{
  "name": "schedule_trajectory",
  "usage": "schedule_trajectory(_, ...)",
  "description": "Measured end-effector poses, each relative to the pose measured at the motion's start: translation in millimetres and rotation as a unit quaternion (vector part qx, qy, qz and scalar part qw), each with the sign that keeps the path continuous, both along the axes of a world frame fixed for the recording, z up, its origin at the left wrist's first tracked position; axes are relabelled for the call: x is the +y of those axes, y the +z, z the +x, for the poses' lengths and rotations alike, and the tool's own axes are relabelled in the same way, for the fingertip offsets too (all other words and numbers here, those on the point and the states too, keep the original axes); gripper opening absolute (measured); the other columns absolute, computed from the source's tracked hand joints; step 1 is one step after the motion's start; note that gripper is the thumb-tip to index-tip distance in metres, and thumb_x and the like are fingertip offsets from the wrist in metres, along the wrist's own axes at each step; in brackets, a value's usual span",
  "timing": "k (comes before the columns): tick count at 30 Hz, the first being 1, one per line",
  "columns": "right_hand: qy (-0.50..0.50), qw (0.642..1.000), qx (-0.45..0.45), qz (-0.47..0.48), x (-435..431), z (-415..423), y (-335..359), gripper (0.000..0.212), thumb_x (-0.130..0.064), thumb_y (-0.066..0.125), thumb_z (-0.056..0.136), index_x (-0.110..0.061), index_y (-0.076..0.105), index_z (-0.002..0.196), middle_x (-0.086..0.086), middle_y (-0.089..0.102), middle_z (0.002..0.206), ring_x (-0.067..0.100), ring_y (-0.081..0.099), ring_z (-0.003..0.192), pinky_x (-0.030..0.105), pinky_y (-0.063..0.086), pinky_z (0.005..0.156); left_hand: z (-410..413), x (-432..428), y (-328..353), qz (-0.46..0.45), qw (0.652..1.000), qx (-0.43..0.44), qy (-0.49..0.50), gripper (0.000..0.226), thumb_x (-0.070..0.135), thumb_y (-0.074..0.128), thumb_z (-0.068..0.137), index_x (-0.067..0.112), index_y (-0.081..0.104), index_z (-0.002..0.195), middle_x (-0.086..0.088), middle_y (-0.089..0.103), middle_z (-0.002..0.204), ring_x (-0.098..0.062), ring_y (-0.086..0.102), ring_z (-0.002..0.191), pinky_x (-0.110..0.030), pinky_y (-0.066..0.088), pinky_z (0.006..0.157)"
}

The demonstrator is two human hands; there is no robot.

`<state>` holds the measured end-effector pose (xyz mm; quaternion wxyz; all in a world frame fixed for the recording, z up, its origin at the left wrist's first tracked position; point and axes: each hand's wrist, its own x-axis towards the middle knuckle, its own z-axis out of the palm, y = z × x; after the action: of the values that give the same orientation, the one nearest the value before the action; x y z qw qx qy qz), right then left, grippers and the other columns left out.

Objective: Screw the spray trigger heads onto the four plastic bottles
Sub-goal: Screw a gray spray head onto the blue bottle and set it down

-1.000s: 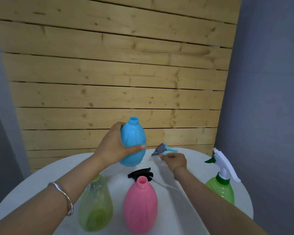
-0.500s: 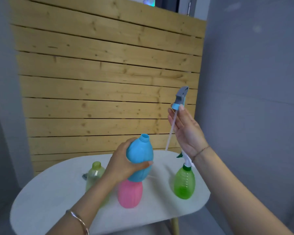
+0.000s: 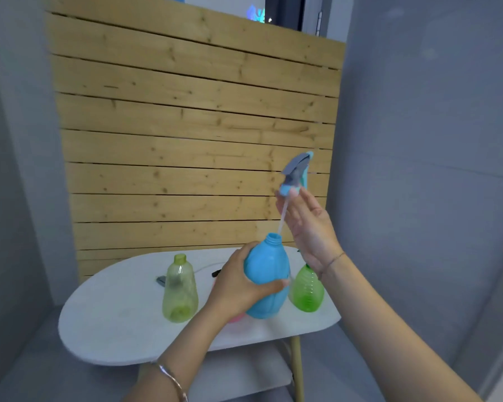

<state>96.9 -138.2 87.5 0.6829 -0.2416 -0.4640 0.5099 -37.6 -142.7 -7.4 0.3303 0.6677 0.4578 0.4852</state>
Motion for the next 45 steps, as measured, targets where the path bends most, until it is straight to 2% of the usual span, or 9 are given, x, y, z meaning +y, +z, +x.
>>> schedule_trajectory(5,-0.008,0.971,-0.237,-0.040,-19.0,4.9,-71.6,0.034,-0.012,0.064,0.088,-0.007,0.061,0.121,0.007,0.067,0.108,0.012,0.062,0.101,0.025,0.052,0.092,-7.5,-11.0,-30.4,-0.045,0.998,-0.030,-0.014,0.080,0.055,0.084,0.041,0.039,0.052,0.112,0.018,0.063,0.109,0.008,0.061,0.094,-0.016,0.054,0.076)
schedule_trajectory(11,0.017,0.973,-0.221,-0.055,-28.9,8.4,-116.2,0.033,-0.007,0.061,0.088,-0.002,0.056,0.120,0.021,0.066,0.115,0.020,0.063,0.102,0.036,0.051,0.095,-9.0,-25.2,-74.7,-0.094,0.988,-0.093,-0.077,0.068,0.046,0.087,0.049,0.034,0.062,0.111,0.015,0.072,0.103,-0.006,0.068,0.097,-0.018,0.055,0.072)
schedule_trajectory(17,-0.075,0.981,-0.165,-0.069,-28.6,2.3,-124.0,0.036,-0.006,0.068,0.083,0.001,0.059,0.118,0.020,0.068,0.115,0.026,0.066,0.107,0.041,0.051,0.098,0.7,-18.7,-77.0,-0.067,0.991,-0.104,-0.059,0.064,0.046,0.087,0.049,0.045,0.060,0.107,0.023,0.069,0.100,0.004,0.065,0.092,-0.012,0.053,0.069)
schedule_trajectory(24,-0.106,0.971,-0.203,-0.063,-31.6,-8.2,-132.4,0.033,-0.015,0.073,0.080,-0.013,0.067,0.113,-0.005,0.072,0.111,0.005,0.066,0.106,0.021,0.053,0.090,0.5,-15.5,-80.6,-0.053,0.990,-0.127,-0.017,0.065,0.044,0.087,0.047,0.043,0.061,0.107,0.023,0.070,0.098,0.003,0.067,0.090,-0.014,0.054,0.069)
schedule_trajectory(27,-0.125,0.964,-0.212,-0.101,-31.6,3.3,-129.6,0.036,-0.027,0.076,0.077,-0.008,0.066,0.107,-0.006,0.070,0.102,0.001,0.066,0.093,0.008,0.050,0.072,-8.5,-13.3,-77.8,-0.050,0.992,-0.113,-0.008,0.067,0.050,0.086,0.045,0.045,0.060,0.106,0.024,0.070,0.098,0.003,0.066,0.091,-0.018,0.056,0.072)
schedule_trajectory(30,-0.172,0.951,-0.225,-0.125,-31.0,14.6,-125.6,0.052,-0.032,0.079,0.072,-0.015,0.052,0.112,0.000,0.061,0.116,0.004,0.060,0.105,0.017,0.048,0.084,-11.7,-16.0,-77.7,-0.067,0.993,-0.092,-0.035,0.069,0.051,0.086,0.046,0.046,0.059,0.109,0.024,0.069,0.100,0.004,0.066,0.092,-0.017,0.056,0.072)
schedule_trajectory(32,-0.128,0.953,-0.257,-0.094,-32.6,23.8,-119.4,0.053,-0.026,0.081,0.071,-0.022,0.053,0.116,-0.006,0.061,0.121,0.005,0.059,0.112,0.021,0.048,0.091,-10.9,-19.2,-78.2,-0.083,0.992,-0.071,-0.070,0.070,0.050,0.087,0.048,0.044,0.059,0.112,0.022,0.069,0.103,0.002,0.066,0.095,-0.019,0.057,0.074)
schedule_trajectory(37,-0.022,0.950,-0.309,-0.046,-36.7,43.1,-112.3,0.031,-0.003,0.079,0.072,-0.001,0.070,0.102,0.006,0.077,0.097,0.012,0.074,0.087,0.016,0.054,0.070,-9.3,-24.6,-75.3,-0.106,0.984,-0.042,-0.136,0.067,0.047,0.087,0.050,0.041,0.061,0.112,0.017,0.071,0.104,-0.004,0.067,0.097,-0.026,0.058,0.079)
schedule_trajectory(45,0.045,0.936,-0.346,-0.039,-41.2,54.1,-107.3,0.023,-0.010,0.076,0.077,-0.018,0.070,0.097,-0.009,0.076,0.089,0.004,0.071,0.085,0.012,0.052,0.069,-12.6,-23.9,-71.3,-0.137,0.970,-0.010,-0.202,0.065,0.042,0.087,0.054,0.044,0.062,0.114,0.011,0.071,0.111,-0.009,0.066,0.105,-0.032,0.056,0.088)
